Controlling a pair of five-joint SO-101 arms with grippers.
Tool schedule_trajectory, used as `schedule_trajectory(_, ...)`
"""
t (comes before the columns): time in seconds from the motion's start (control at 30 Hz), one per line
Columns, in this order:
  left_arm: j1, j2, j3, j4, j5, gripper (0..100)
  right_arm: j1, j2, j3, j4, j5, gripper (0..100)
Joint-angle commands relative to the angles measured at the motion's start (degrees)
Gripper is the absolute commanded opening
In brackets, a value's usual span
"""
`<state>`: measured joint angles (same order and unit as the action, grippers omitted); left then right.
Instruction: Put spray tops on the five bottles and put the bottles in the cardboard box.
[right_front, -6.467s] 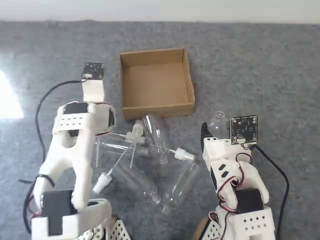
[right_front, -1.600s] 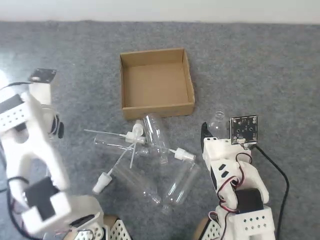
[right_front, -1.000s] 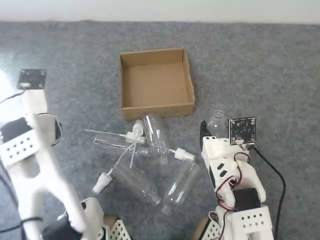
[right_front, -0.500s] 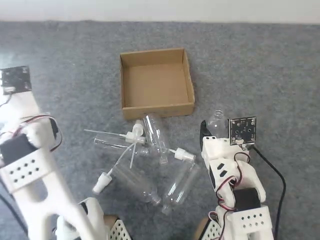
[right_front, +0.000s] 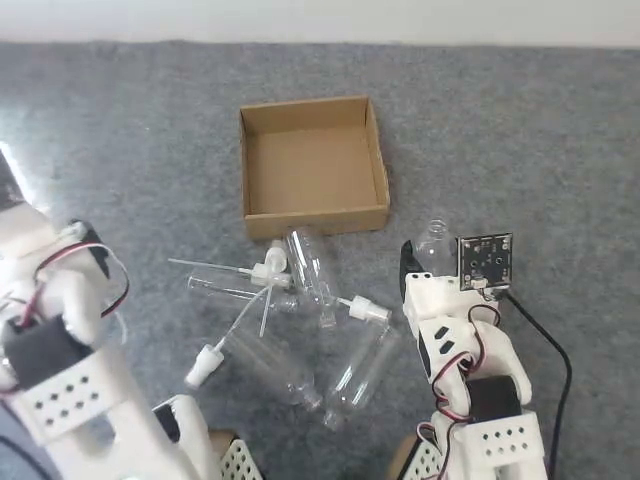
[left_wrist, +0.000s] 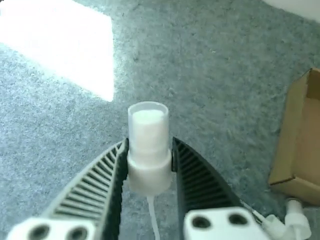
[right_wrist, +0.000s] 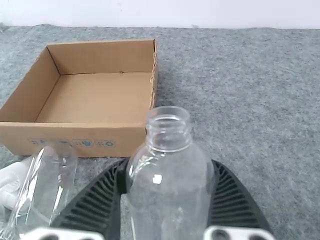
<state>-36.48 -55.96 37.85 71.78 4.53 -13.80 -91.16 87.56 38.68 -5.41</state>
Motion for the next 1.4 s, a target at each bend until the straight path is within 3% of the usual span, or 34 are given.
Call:
schedule_trajectory(0.0, 2.37, -4.75, -0.57, -1.49, 3.52, 1, -0.04, -0.92, -1.23, -1.45, 0.09, 10.8)
schedule_trajectory(0.4, 11.08, -12.31, -0.57, -3.34, 14.95, 1, -0.04, -0.92, -1.32, -1.54, 0.09, 10.8)
schedule_trajectory(1.37, 30.15, -14.95, -1.01, -24.44, 26.20, 1, -0.48, -0.92, -0.88, -1.54, 0.09, 10.8)
